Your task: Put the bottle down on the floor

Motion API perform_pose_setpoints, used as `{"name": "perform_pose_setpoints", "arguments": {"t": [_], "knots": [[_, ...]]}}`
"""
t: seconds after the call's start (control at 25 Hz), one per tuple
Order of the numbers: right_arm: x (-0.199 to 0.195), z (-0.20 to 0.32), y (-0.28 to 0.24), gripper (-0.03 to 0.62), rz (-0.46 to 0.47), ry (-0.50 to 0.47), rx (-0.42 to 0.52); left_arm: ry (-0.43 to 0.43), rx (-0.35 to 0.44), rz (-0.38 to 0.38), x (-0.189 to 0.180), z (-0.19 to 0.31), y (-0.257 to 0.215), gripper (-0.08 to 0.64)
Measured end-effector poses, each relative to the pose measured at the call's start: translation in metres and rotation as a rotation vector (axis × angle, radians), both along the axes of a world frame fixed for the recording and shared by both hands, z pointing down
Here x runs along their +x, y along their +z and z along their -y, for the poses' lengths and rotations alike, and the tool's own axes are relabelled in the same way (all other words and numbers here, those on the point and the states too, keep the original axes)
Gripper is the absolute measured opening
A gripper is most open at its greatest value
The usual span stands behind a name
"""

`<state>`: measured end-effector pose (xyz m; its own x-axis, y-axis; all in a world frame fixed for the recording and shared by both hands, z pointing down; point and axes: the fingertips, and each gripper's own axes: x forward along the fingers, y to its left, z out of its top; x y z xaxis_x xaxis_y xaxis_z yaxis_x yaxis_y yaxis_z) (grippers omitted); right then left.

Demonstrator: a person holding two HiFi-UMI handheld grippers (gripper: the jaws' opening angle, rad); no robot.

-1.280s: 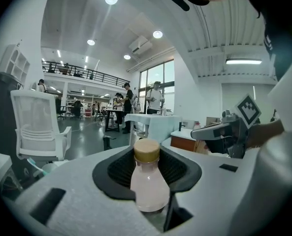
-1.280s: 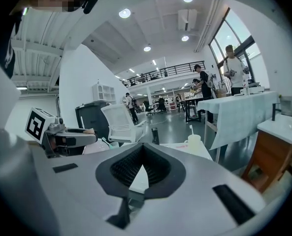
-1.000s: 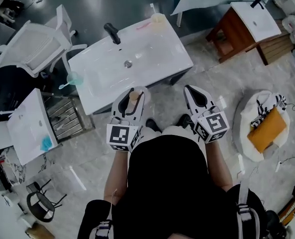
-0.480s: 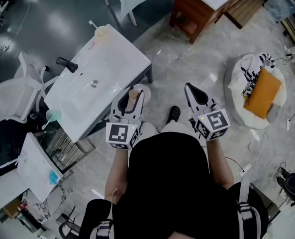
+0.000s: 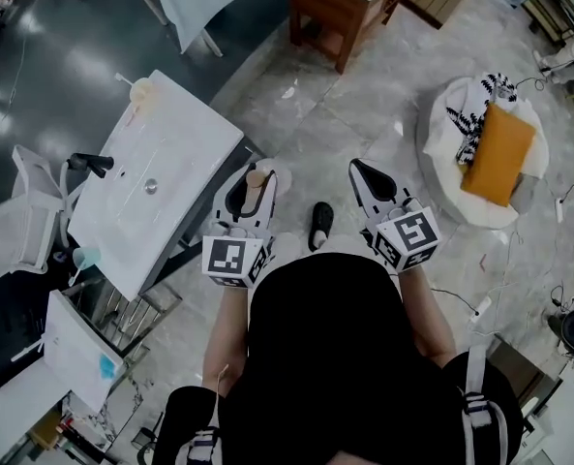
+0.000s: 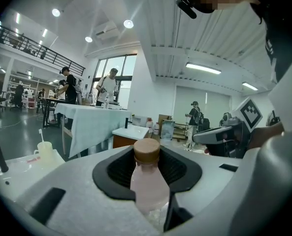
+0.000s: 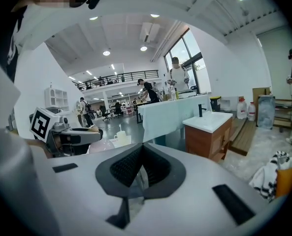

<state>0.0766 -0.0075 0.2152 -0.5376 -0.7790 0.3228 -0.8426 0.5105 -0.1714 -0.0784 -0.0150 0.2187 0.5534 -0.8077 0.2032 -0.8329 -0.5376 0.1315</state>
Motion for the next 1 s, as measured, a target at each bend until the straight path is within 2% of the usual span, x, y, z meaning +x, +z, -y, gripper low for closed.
{"name": "perform_pose_setpoints", "arguments": {"t": [0.32,0.6,0.8,1.0], "knots": [[0.024,0.021,0.023,0.005,0.034,-0.047,-0.028,0.038,-0.052,0.041,0.043,0.021,0.025,0.144],[0.032,0.047,0.065,0.005,0.050,-0.043,-0.044,0.060,-0.082,0.058,0.055,0.048,0.059,0.144],[0.026,0.064,0.113,0.005,0.052,-0.064,-0.026,0.122,-0.073,0.105,0.059,0.069,0.108,0.144],[0.017,0.081,0.186,0.005,-0.009,-0.082,-0.013,0.142,-0.073,0.118,0.058,0.093,0.182,0.144]]}}
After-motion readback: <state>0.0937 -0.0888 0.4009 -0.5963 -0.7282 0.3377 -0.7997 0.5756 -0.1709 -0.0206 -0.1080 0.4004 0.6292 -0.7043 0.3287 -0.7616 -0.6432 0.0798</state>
